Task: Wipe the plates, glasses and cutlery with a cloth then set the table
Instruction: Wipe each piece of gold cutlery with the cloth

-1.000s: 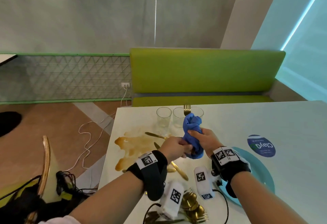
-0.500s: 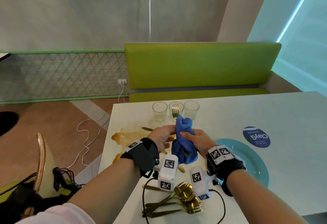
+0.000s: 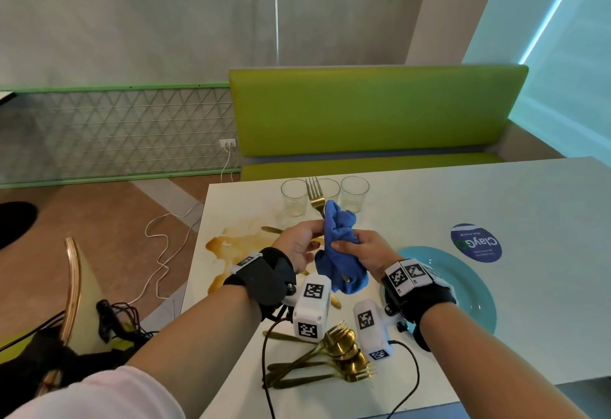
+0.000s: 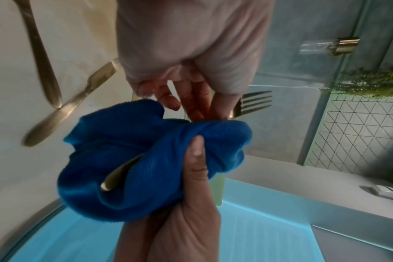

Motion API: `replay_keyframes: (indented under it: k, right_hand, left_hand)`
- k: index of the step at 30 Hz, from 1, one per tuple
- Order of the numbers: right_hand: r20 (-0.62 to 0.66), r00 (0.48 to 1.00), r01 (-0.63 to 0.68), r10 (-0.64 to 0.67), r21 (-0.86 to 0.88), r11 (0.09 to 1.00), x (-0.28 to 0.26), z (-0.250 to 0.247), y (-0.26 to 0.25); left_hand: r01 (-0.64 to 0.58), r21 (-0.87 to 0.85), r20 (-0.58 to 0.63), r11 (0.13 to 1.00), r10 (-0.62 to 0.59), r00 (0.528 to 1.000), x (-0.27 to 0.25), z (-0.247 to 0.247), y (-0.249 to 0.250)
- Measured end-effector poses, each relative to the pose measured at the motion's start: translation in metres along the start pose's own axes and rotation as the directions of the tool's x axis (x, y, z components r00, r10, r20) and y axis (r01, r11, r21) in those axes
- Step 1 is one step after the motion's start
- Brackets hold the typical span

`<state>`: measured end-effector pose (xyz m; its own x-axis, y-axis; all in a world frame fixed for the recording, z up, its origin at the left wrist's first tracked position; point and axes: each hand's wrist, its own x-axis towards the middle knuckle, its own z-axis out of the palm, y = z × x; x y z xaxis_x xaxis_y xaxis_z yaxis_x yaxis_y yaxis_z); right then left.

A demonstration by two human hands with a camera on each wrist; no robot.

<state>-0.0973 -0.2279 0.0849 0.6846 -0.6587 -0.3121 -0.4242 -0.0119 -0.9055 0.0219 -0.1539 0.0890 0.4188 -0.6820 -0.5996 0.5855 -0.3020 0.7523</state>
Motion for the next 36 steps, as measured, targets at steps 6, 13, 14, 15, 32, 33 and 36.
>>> replay_keyframes:
  k: [6,13,14,15,32,33,36]
  right_hand:
    - [0.064,0.998,0.041,-0.024,-0.278,0.96,-0.002,-0.007,-0.001]
    - [-0.152,0.979,-0.173,0.134,-0.278,0.945,0.0,-0.029,0.023]
    - [-0.198,0.969,-0.195,0.15,-0.231,0.953,0.001,-0.033,0.026]
    - [-0.228,0.959,-0.217,0.167,-0.218,0.951,0.003,-0.036,0.028]
    - [-0.165,0.939,-0.335,0.303,-0.233,0.913,0.033,-0.021,0.015]
    - [-0.167,0.938,-0.334,0.303,-0.212,0.918,0.036,-0.023,0.015]
    - [-0.188,0.945,-0.294,0.269,-0.125,0.947,0.044,-0.028,0.017]
  left_hand:
    - [-0.102,-0.06,-0.107,0.993,0.095,0.99,0.005,-0.005,0.007]
    - [-0.176,0.505,-0.092,0.845,0.256,0.962,0.001,-0.053,0.01]
    - [-0.14,0.649,-0.038,0.748,0.216,0.976,0.002,-0.061,0.002]
    - [-0.113,0.778,0.011,0.618,0.166,0.986,0.003,-0.067,-0.008]
    - [-0.066,0.982,0.074,0.175,-0.04,0.996,0.032,-0.075,-0.105]
    - [-0.044,0.979,0.045,0.197,0.001,0.999,0.038,-0.072,-0.097]
    - [0.092,0.951,-0.128,0.295,0.105,0.986,0.061,-0.059,-0.079]
